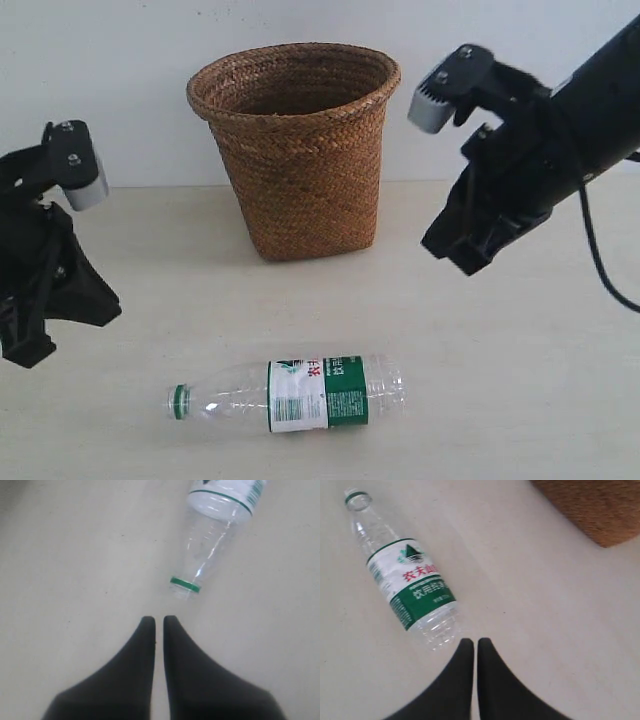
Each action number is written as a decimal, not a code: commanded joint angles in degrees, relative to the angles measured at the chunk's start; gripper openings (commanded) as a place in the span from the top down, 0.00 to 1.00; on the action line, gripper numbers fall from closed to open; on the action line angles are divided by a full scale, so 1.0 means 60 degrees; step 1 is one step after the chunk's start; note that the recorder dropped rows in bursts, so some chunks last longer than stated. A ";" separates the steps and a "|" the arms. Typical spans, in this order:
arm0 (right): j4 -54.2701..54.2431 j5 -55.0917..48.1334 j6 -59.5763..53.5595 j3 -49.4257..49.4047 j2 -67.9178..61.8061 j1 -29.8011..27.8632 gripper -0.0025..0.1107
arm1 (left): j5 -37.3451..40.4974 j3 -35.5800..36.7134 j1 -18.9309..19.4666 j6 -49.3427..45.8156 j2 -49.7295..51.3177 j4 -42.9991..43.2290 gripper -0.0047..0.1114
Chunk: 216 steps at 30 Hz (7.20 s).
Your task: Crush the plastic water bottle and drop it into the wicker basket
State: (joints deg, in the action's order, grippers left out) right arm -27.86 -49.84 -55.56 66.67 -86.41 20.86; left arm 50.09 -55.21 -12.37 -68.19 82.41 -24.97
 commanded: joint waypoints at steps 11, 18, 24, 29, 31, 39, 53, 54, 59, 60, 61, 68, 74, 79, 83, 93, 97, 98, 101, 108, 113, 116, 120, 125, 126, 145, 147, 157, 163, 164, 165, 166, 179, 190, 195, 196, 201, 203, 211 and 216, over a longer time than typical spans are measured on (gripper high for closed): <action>-0.0412 -0.0618 -0.1587 0.0050 -0.1412 0.0625 0.98 | 0.0151 0.0079 -0.0270 -0.3246 0.1685 -0.2047 0.50; -0.0939 -0.0517 -0.2052 0.0050 -0.1739 0.0625 0.98 | -0.0721 0.0400 -0.0270 -0.3938 0.2477 -0.2012 0.31; -0.1018 -0.0501 -0.2067 0.0050 -0.1911 0.0625 0.98 | -0.0890 0.0414 -0.0270 -0.5252 0.3293 -0.2397 0.31; -0.1018 -0.0411 -0.2067 0.0050 -0.1930 0.0625 0.98 | -0.1242 0.0414 -0.0270 -0.6139 0.3851 -0.3202 0.32; -0.1018 -0.0390 -0.2067 0.0050 -0.1930 0.0625 0.98 | -0.1416 0.0414 -0.0270 -0.6401 0.4034 -0.3318 0.32; -0.1018 -0.0337 -0.2067 0.0050 -0.1930 0.0625 0.98 | -0.1862 0.0414 -0.0270 -0.6936 0.4484 -0.3845 0.38; -0.1829 -0.0277 -0.2049 0.0050 -0.1930 0.0625 0.98 | -0.1775 0.0414 -0.0270 -0.7667 0.4484 -0.4078 0.92; -0.2125 -0.0277 -0.2049 0.0050 -0.1930 0.0625 0.98 | -0.1775 0.0414 -0.0270 -0.7667 0.4484 -0.4078 0.92; -0.4067 -0.0497 -0.2138 0.0050 -0.2029 0.0625 0.98 | -0.1792 0.0414 -0.0270 -0.7650 0.4484 -0.4078 0.92; -0.4252 -0.0595 -0.2307 0.0050 -0.2077 0.0652 0.98 | -0.1811 0.0414 -0.0270 -0.7649 0.4484 -0.4078 0.92; -0.4271 -0.0633 -0.2455 0.0050 -0.2146 0.0735 0.98 | -0.1811 0.0414 -0.0270 -0.7649 0.4484 -0.4078 0.92; -0.4220 0.0473 -0.2547 0.0108 -0.2829 0.1611 0.98 | -0.1811 0.0414 -0.0270 -0.7649 0.4484 -0.4078 0.92; -0.4156 0.0506 -0.2436 0.0698 -0.3425 0.1974 0.98 | -0.1836 0.0414 -0.0270 -0.7649 0.4484 -0.4078 0.92; -0.3992 0.0472 -0.2256 0.0959 -0.3902 0.1982 0.98 | -0.1836 0.0414 -0.0270 -0.7649 0.4484 -0.4078 0.92; -0.3908 0.0297 -0.2297 0.1001 -0.4300 0.2026 0.98 | -0.1815 0.0414 -0.0270 -0.7649 0.4484 -0.4078 0.92; -0.3875 0.0831 -0.2423 0.1001 -0.4584 0.2064 0.98 | -0.1818 0.0414 -0.0270 -0.7632 0.4484 -0.4078 0.92; -0.4078 0.0913 -0.2405 0.1001 -0.4584 0.2064 0.98 | -0.1818 0.0414 -0.0270 -0.7632 0.4484 -0.4078 0.92; -0.4120 0.0837 -0.2405 0.1001 -0.4584 0.2083 0.98 | -0.1818 0.0414 -0.0270 -0.7632 0.4484 -0.4078 0.92; -0.4184 0.0855 -0.2405 0.1001 -0.4584 0.2130 0.98 | -0.1818 0.0414 -0.0270 -0.7632 0.4484 -0.4078 0.92; -0.4250 0.1156 -0.2427 0.1001 -0.4674 0.2254 0.98 | -0.1772 0.0414 -0.0270 -0.7632 0.4484 -0.4078 0.92; -0.4166 0.1357 -0.2488 0.1001 -0.5132 0.2254 0.98 | -0.1746 0.0414 -0.0270 -0.7605 0.4484 -0.4078 0.92; -0.3934 0.1400 -0.2488 0.1001 -0.5501 0.2254 0.98 | -0.1701 0.0414 -0.0270 -0.7610 0.4484 -0.4078 0.92; -0.3667 0.1376 -0.2268 0.1001 -0.5816 0.2254 0.98 | -0.1701 0.0414 -0.0270 -0.7610 0.4484 -0.4078 0.92; -0.3005 0.1363 -0.1467 0.1001 -0.5895 0.2236 0.98 | -0.1676 0.0414 -0.0270 -0.7610 0.4484 -0.4078 0.92; -0.2664 0.1333 -0.1142 0.1050 -0.5895 0.2236 0.98 | -0.1676 0.0414 -0.0270 -0.7610 0.4484 -0.4078 0.92; 0.0178 -0.1362 0.1913 0.3351 -0.7802 0.2236 0.98 | -0.1659 0.0414 -0.0270 -0.7610 0.4484 -0.4078 0.92; 0.0408 -0.1660 0.2044 0.3498 -0.7903 0.2236 0.98 | -0.1680 0.0414 -0.0270 -0.7610 0.4484 -0.4078 0.92; 0.1916 -0.3354 0.3096 0.5284 -0.8978 0.2236 0.98 | -0.1849 0.0414 -0.0270 -0.7610 0.4484 -0.4078 0.92; 0.1916 -0.3354 0.3465 0.5910 -0.8634 0.2236 0.98 | -0.1873 0.0414 -0.0270 -0.7610 0.4484 -0.4078 0.92; 0.1858 -0.3354 0.3465 0.5931 -0.8173 0.2236 0.98 | -0.1873 0.0414 -0.0270 -0.7610 0.4484 -0.4078 0.92; 0.1724 -0.3354 0.3540 0.5931 -0.7811 0.2236 0.98 | -0.1873 0.0414 -0.0270 -0.7610 0.4484 -0.4078 0.92; 0.1477 -0.3354 0.3537 0.5931 -0.7438 0.2236 0.98 | -0.1854 0.0414 -0.0270 -0.7610 0.4484 -0.4078 0.92; 0.1203 -0.3354 0.3992 0.4785 -0.5370 0.2236 0.98 | -0.1882 0.0414 -0.0270 -0.7610 0.4484 -0.4078 0.92; 0.2025 -0.2923 0.3498 0.3565 -0.5348 0.2236 0.98 | -0.2524 0.0414 -0.0270 -0.7629 0.4484 -0.3894 0.92; 0.1844 -0.3107 0.3498 0.3658 -0.5094 0.2236 0.98 | -0.2665 0.0414 -0.0270 -0.7629 0.4484 -0.3868 0.92; 0.1761 -0.3127 0.3498 0.3745 -0.4998 0.2236 0.98 | -0.2665 0.0414 -0.0270 -0.7629 0.4484 -0.3868 0.92; 0.1121 -0.2499 0.3313 0.3885 -0.4696 0.2236 0.98 | -0.2665 0.0414 -0.0270 -0.7629 0.4484 -0.3868 0.92; 0.1103 -0.2348 0.3201 0.3885 -0.4810 0.2253 0.98 | -0.2665 0.0414 -0.0270 -0.7629 0.4484 -0.3868 0.92; 0.1436 -0.2244 0.3201 0.3885 -0.5713 0.2253 0.98 | -0.2664 0.0414 -0.0270 -0.7629 0.4484 -0.3868 0.92; 0.1754 -0.1900 0.3201 0.3885 -0.6479 0.2253 0.98 | -0.2664 0.0414 -0.0270 -0.7629 0.4484 -0.3868 0.92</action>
State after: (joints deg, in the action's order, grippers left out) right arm -19.73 -63.23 -35.90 90.29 -121.91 34.40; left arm 34.84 -52.72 -14.00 -114.05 109.57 -48.84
